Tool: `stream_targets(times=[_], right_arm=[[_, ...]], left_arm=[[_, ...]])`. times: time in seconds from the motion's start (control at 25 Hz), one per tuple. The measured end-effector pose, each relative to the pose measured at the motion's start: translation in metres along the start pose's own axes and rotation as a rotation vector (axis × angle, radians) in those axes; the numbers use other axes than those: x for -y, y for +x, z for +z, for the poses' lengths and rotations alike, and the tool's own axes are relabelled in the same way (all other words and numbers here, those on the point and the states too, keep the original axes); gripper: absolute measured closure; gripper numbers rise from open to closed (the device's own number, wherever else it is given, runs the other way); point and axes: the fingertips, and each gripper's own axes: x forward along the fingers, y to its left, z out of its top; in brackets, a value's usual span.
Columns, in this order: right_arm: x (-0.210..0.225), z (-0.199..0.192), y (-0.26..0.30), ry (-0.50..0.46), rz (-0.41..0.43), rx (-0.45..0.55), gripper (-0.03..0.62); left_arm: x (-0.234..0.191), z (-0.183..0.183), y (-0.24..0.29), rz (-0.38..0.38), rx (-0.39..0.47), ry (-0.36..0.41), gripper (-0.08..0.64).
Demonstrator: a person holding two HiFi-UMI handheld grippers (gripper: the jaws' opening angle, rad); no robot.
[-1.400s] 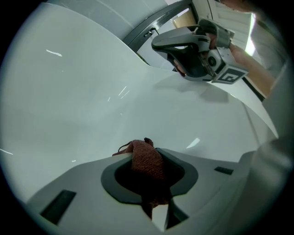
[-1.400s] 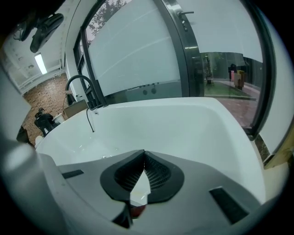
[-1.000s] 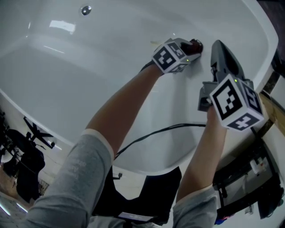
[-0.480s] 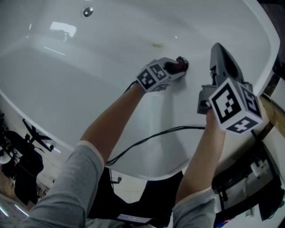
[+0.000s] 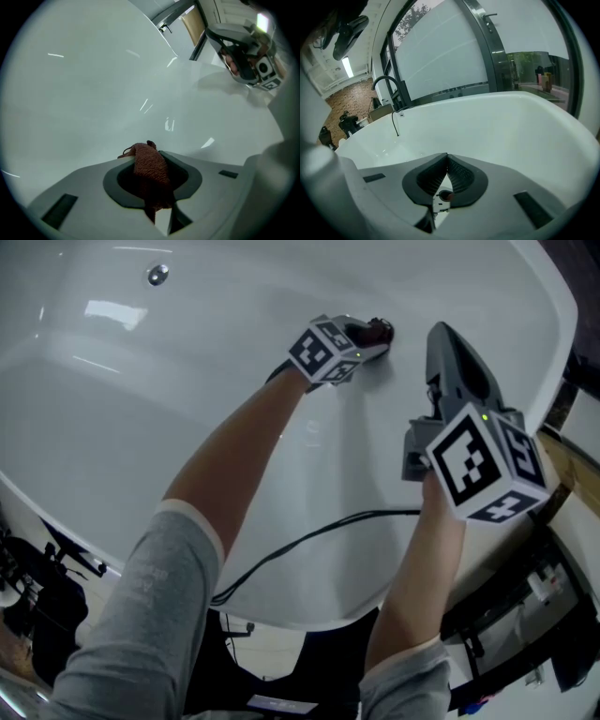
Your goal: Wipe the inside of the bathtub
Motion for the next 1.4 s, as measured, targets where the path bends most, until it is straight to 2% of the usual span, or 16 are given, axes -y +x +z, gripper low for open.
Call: stream_targets(times=[0.16,0.32,0.4,0.56,0.88,1.04,1.12,1.28,1.4], right_arm=[[-0.004,0.0,0.004,0.009,0.003,0.0,0.586],[-0.013,0.0,0.009,-0.013,0.02,-0.014,0.586],[-0.018,-0.001,0.012,-0.028,0.029,-0.021,0.586],[-0.024,-0.001,0.015,-0.047,0.039,-0.019,0.586],[-0.022,-0.002,0.012,-0.05,0.055,-0.01,0.586],[-0.026,-0.001,0.017,-0.056,0.054,-0.012,0.586],[-0.027,-0.002,0.017,-0.057,0.058,-0.015,0.586],[-0.035,0.001,0.018,-0.057,0.078,-0.016,0.586],[-0.04,0.005,0.02,-0.061,0.088,-0.005,0.586]], left_arm=[[0.017,-0.028,-0.016,-0.027,-0.014,-0.016,0.465],[0.035,-0.074,-0.035,-0.04,-0.026,-0.07,0.465],[0.038,-0.085,-0.039,-0.041,-0.024,-0.082,0.465],[0.021,-0.084,-0.031,-0.028,-0.034,-0.051,0.465],[-0.044,-0.05,0.008,0.057,-0.067,-0.001,0.465],[-0.045,-0.06,0.002,0.057,-0.069,-0.03,0.468],[-0.035,-0.078,-0.005,0.055,-0.085,-0.054,0.468],[-0.011,-0.138,-0.027,0.051,-0.174,-0.097,0.468],[-0.006,-0.172,-0.036,0.083,-0.224,-0.11,0.468]])
